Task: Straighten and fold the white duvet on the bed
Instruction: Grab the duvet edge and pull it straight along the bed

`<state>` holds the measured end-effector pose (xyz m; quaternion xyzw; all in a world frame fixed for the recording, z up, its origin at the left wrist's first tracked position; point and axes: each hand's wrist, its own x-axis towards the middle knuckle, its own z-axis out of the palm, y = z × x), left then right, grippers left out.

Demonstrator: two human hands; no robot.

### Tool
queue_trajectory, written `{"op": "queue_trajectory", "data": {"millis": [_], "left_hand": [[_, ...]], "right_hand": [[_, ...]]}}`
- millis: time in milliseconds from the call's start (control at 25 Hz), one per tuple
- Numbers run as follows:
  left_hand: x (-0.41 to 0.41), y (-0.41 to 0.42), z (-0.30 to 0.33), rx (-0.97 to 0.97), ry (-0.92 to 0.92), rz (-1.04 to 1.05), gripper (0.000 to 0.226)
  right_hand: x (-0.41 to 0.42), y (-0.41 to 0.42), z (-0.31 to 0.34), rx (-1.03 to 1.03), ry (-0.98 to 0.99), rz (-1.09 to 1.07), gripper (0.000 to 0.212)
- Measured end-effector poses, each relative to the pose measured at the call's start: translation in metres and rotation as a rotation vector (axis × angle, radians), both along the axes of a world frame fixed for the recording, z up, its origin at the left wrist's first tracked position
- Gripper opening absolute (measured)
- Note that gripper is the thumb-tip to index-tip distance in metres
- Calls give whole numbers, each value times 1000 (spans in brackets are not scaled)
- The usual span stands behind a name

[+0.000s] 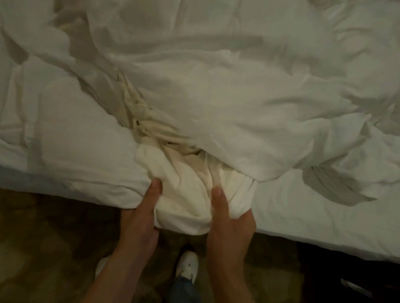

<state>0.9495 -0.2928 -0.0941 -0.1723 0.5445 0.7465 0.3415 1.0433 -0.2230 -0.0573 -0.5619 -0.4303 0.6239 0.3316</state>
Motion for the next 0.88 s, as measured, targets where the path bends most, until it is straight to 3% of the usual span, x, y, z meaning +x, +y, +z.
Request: {"op": "queue_trajectory", "data": {"millis": [120,240,320,400,440,520,560,600,720,800,880], "left_hand": [[1,-2,3,-70,43,-81,75],[5,-13,8,-149,-103,-350,84],[0,-25,33,-221,-215,-666,64],[-9,-30,59,-385,-116,-840,43],[-13,-27,80,-469,44,-845,44],[-25,-7,103,-591,406,-666,60],[-30,5,103,-552,453,-530,60],[-34,20,103,-446,368,-438,60],[-37,72,79,-127,-23,-393,102],[-30,108,67,-41,-59,-340,117],[-25,137,69,-95,40,-270,122]], "right_hand": [[2,9,-18,-100,-59,7,35],[3,20,-30,-104,-121,24,43],[5,19,-29,-86,-160,-2,53],[7,19,-23,-12,-245,-93,77],[7,23,-20,58,-275,-146,83],[5,38,-12,151,-214,-216,70],[3,48,-9,100,-138,-231,61],[0,58,-5,-23,-34,-239,59],[-9,90,-6,-306,111,-201,71],[-15,110,-4,-328,122,-187,94],[-25,126,1,-267,173,-143,108]]}}
